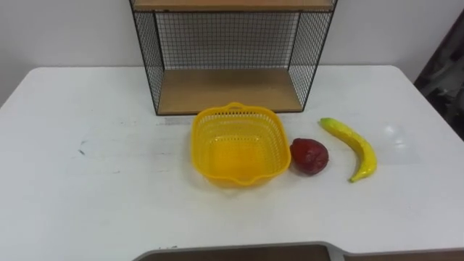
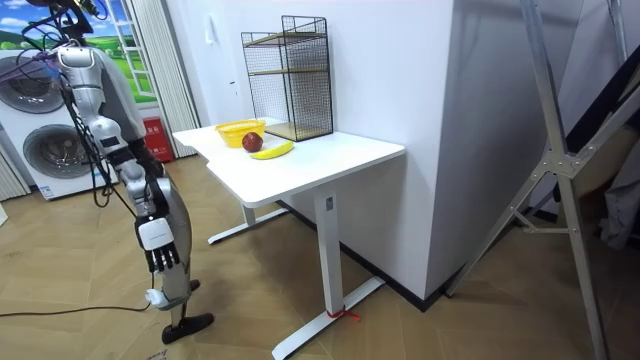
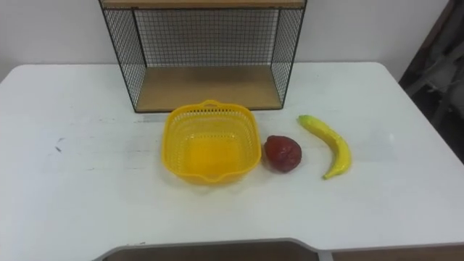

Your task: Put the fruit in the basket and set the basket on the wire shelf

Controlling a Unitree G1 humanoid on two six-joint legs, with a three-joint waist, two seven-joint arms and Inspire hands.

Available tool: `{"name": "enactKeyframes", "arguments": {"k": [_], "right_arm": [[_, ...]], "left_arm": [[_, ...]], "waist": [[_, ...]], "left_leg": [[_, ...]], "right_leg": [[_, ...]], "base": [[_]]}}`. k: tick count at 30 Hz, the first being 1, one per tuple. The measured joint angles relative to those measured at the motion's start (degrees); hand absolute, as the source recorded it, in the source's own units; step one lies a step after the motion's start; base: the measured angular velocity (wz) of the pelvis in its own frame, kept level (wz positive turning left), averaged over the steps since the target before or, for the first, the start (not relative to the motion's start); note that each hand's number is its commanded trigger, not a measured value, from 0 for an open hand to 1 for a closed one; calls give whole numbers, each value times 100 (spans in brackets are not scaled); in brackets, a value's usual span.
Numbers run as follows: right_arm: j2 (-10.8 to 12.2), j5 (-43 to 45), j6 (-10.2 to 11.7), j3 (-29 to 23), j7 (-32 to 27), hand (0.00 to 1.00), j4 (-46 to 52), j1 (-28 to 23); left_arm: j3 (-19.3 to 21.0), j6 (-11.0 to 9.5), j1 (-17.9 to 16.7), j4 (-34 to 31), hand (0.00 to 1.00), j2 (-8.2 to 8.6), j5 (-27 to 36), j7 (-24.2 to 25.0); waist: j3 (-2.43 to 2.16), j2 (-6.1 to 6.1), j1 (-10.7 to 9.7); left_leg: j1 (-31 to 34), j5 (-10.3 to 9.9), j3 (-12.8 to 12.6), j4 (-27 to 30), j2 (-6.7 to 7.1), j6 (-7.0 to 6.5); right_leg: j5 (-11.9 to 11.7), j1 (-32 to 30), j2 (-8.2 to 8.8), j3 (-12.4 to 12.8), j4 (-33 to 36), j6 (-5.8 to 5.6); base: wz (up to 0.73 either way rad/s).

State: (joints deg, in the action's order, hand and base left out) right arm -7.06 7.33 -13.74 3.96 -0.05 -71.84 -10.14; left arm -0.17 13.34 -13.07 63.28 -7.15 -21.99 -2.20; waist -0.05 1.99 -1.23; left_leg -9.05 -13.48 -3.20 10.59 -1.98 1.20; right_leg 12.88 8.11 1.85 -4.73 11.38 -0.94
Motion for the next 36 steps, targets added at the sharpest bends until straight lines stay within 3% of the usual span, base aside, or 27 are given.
{"name": "enactKeyframes", "arguments": {"k": [9, 12, 14, 20, 22, 26, 29, 36], "right_arm": [[16, -2999, 8, -804, -673, 0, -4, -274], [13, -4454, 95, -1572, -990, 0, -13, -341], [9, -5546, 309, -2245, -1311, 0, 88, -271], [-24, -7214, 648, -3500, -2155, 0, 778, -119], [-43, -7386, 758, -3824, -2468, 0, 1059, -46], [-83, -7575, 1286, -4326, -3202, 0, 1918, 48], [-123, -7374, 1489, -4360, -3859, 0, 2627, 65], [-222, -5054, 1814, -4287, -5180, 0, 4936, 125]], "left_arm": [[369, -136, -75, -22, 0, 12, 5, -1], [684, -226, -135, -43, 0, 8, 1, -7], [878, -256, -169, -43, 0, -5, 5, -65], [1286, -462, -460, -447, 0, -78, 158, -113], [1437, -514, -560, -562, 0, -99, 253, -121], [1498, -525, -674, -627, 0, -100, 232, -233], [1558, -586, -671, -739, 0, -101, 223, -268], [1544, -756, -711, -956, 0, -136, 204, -271]], "waist": [[6, -19, -56], [10, -26, -193], [10, -22, -353], [-1, 48, -588], [0, 106, -633], [7, 125, -644], [5, 119, -660], [1, 118, -618]], "left_leg": [[-4, 0, -9, -34, -4, 1], [43, 0, -26, -24, -4, 1], [52, -1, -67, -2, -4, 1], [24, 0, -157, 16, -2, 1], [38, 0, -173, 17, -2, 1], [129, 0, -273, 24, -2, 1], [196, 1, -272, 5, -2, -2], [285, 2, -277, 25, -1, -2]], "right_leg": [[3, 15, -6, -7, -57, 7], [3, -26, -7, -5, -29, 7], [3, -36, -2, 0, -56, 7], [7, -40, -5, 101, -49, 1], [9, -79, -5, 119, -31, -1], [9, -238, -6, 233, 50, -17], [3, -322, -6, 221, 69, -22], [1, -421, -11, 231, 129, -20]], "base": [[0], [-2], [-5], [-6], [-4], [-12], [0], [0]]}}
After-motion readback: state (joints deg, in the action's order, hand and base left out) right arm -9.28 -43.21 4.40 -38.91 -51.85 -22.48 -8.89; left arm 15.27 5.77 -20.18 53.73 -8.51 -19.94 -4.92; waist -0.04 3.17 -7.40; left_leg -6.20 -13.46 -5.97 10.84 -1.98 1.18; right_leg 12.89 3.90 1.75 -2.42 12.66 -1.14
